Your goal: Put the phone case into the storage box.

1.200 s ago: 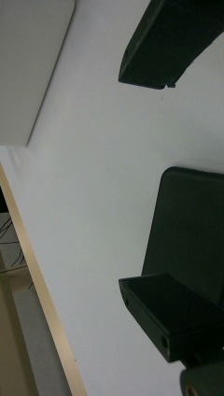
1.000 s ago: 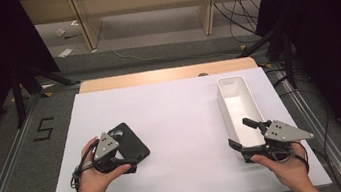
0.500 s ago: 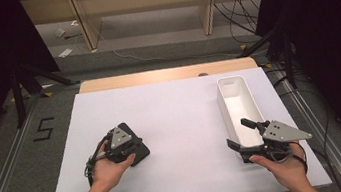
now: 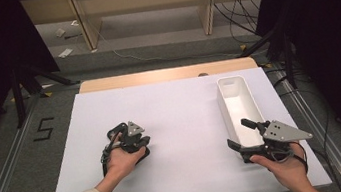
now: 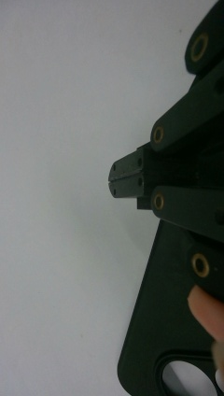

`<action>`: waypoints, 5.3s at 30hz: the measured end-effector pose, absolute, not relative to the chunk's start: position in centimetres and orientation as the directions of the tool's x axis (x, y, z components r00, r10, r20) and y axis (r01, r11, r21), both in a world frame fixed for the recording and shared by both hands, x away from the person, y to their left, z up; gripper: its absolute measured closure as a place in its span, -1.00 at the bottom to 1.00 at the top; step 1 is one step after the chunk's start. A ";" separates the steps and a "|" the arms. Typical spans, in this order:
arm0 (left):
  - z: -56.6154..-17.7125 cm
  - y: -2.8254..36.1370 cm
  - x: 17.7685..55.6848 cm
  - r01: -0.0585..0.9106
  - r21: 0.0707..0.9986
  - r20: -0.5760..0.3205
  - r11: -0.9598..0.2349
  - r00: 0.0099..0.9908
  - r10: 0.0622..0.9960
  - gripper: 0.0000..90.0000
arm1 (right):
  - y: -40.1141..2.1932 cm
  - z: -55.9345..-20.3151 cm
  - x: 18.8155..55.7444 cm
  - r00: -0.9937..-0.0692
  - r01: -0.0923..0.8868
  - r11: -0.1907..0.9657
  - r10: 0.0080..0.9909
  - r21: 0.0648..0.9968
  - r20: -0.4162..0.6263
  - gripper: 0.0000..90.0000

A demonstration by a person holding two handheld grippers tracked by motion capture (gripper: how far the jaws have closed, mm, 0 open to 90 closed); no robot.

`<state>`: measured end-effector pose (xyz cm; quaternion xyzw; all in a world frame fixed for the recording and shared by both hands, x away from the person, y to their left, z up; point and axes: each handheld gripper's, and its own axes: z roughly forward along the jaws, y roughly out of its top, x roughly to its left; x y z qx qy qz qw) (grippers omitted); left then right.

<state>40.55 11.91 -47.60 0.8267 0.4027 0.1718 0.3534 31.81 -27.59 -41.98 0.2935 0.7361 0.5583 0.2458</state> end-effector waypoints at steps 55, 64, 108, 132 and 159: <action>-47.9 15.2 38.4 0.639 0.576 -0.004 -0.510 0.626 0.780 0.99 | -27.9 -41.9 31.6 -0.700 0.165 0.195 0.713 0.967 -0.025 -0.57; -47.8 16.9 38.1 0.661 0.564 -0.009 -0.495 0.604 0.797 0.99 | -27.9 -41.9 31.7 -0.700 0.165 0.193 0.714 0.967 -0.023 -0.57; -45.6 19.8 38.5 0.615 0.633 0.070 -0.470 0.560 0.826 -0.13 | -27.9 -41.9 31.6 -0.698 0.161 0.193 0.716 0.968 -0.027 -0.58; -46.3 20.1 42.5 0.607 0.552 0.229 -0.571 0.548 0.804 -1.00 | -27.9 -41.8 31.6 -0.695 0.160 0.188 0.718 0.969 -0.025 -0.58; -48.0 20.6 43.7 0.655 0.504 0.197 -0.563 0.548 0.813 -0.97 | -27.9 -41.8 31.6 -0.697 0.161 0.188 0.716 0.969 -0.023 -0.58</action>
